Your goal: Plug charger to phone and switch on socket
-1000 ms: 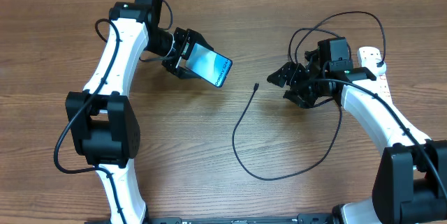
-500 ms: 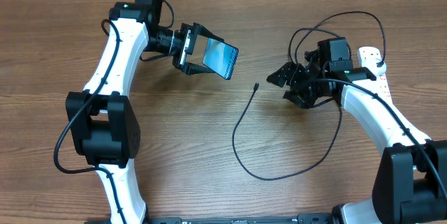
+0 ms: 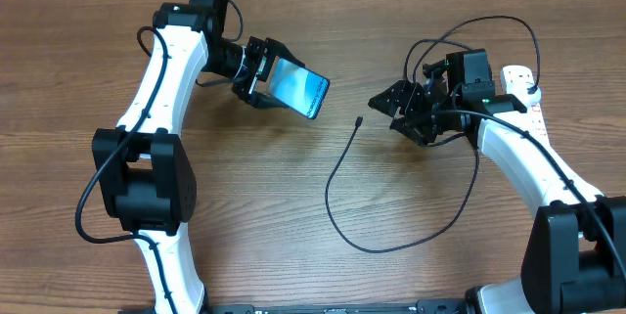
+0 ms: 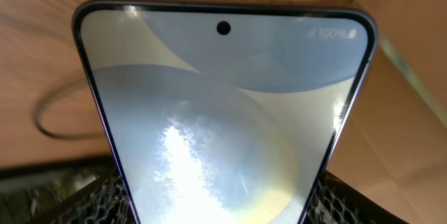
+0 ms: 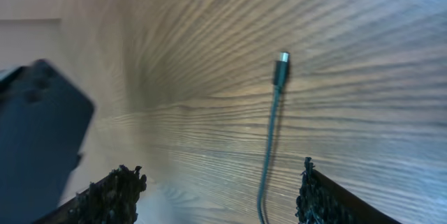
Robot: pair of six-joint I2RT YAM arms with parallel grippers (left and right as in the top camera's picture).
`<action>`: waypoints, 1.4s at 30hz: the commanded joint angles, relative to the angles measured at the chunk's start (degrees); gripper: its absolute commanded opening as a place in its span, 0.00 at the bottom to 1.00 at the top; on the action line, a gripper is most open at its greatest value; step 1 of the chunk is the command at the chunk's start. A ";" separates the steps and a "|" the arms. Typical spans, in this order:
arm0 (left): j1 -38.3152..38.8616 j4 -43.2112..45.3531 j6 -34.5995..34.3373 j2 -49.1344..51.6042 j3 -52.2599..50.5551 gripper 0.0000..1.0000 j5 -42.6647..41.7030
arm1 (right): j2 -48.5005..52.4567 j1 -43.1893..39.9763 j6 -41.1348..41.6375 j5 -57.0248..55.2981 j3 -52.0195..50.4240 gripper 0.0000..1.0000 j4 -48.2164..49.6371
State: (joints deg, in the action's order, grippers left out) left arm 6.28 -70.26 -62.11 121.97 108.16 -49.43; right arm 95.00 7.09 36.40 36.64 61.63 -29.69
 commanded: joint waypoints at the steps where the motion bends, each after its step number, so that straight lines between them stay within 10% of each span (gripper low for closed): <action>1: 0.15 -0.02 -2.47 -0.59 1.60 0.55 12.59 | -0.15 2.03 -0.63 2.71 1.07 0.75 2.34; 13: 0.28 -1.33 -3.96 -0.59 1.60 0.56 16.98 | -0.15 14.34 3.69 -0.50 1.07 0.72 17.68; 42: 5.31 -1.92 -6.27 -0.59 1.60 0.58 7.39 | -0.15 25.09 17.88 -21.18 1.07 0.21 20.24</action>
State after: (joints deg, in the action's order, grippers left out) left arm 11.29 -72.07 -67.61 121.97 108.16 -39.46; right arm 95.00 31.92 54.24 16.19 61.63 -9.89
